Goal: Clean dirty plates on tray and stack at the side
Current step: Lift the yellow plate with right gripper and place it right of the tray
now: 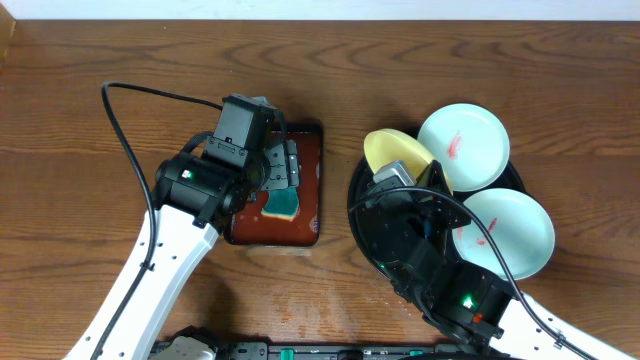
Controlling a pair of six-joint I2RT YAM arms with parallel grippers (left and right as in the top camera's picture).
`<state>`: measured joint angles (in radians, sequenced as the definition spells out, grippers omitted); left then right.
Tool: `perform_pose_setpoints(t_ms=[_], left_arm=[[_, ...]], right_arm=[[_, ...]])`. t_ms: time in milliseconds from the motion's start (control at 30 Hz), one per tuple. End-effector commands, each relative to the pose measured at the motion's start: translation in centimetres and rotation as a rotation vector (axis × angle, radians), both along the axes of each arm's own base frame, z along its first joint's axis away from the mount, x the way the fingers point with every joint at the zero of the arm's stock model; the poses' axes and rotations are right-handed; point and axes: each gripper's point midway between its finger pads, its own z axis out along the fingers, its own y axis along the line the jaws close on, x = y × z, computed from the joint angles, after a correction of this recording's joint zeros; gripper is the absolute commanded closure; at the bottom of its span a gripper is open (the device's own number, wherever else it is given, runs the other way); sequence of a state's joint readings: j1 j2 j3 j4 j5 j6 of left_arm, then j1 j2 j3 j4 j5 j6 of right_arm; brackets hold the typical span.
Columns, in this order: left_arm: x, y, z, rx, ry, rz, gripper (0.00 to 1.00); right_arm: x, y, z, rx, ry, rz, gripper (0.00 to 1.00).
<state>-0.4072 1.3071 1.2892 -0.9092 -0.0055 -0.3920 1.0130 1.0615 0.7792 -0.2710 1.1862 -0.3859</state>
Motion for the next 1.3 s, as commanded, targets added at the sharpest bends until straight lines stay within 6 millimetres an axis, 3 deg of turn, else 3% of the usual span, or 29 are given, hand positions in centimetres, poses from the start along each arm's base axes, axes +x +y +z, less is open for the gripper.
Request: perform_pose_setpoints(t_ms=[0, 200, 300, 400, 500, 667, 800, 900, 1067, 1167, 1267], left_arm=[[0.3, 0.1, 0.7, -0.004, -0.018, 0.004, 0.18], [0.3, 0.1, 0.7, -0.004, -0.018, 0.004, 0.18], [0.3, 0.1, 0.7, -0.004, -0.018, 0.004, 0.18], [0.3, 0.1, 0.7, -0.004, -0.018, 0.004, 0.18], [0.3, 0.1, 0.7, -0.004, -0.018, 0.004, 0.18], [0.3, 0.1, 0.7, -0.004, -0.018, 0.004, 0.18], [0.3, 0.1, 0.7, -0.004, -0.018, 0.004, 0.18], [0.3, 0.1, 0.7, -0.004, -0.018, 0.004, 0.18], [0.3, 0.1, 0.7, -0.004, -0.018, 0.004, 0.18], [0.3, 0.1, 0.7, -0.004, -0.018, 0.004, 0.18], [0.3, 0.1, 0.7, -0.004, -0.018, 0.004, 0.18]], right_arm=[[0.4, -1.3, 0.1, 0.181, -0.024, -0.073, 0.99], [1.0, -0.7, -7.7, 0.644, 0.367, -0.036, 0.99], [1.6, -1.3, -8.3, 0.804, 0.474, -0.015, 0.99], [2.7, -3.0, -7.1, 1.007, 0.527, 0.014, 0.99], [4.1, -7.8, -6.1, 1.204, 0.48, -0.082, 0.99], [4.5, -20.4, -7.1, 1.418, 0.267, -0.432, 0.99], [2.0, -31.7, -10.4, 1.611, 0.037, -0.818, 0.99], [0.5, -36.2, -13.3, 1.722, -0.056, -0.995, 0.99], [-0.5, -40.2, -18.0, 1.751, -0.082, -1.121, 0.99], [-0.7, -41.0, -20.1, 1.697, -0.033, -1.127, 0.99], [-0.7, -41.3, -21.0, 1.587, 0.033, -1.095, 0.99]])
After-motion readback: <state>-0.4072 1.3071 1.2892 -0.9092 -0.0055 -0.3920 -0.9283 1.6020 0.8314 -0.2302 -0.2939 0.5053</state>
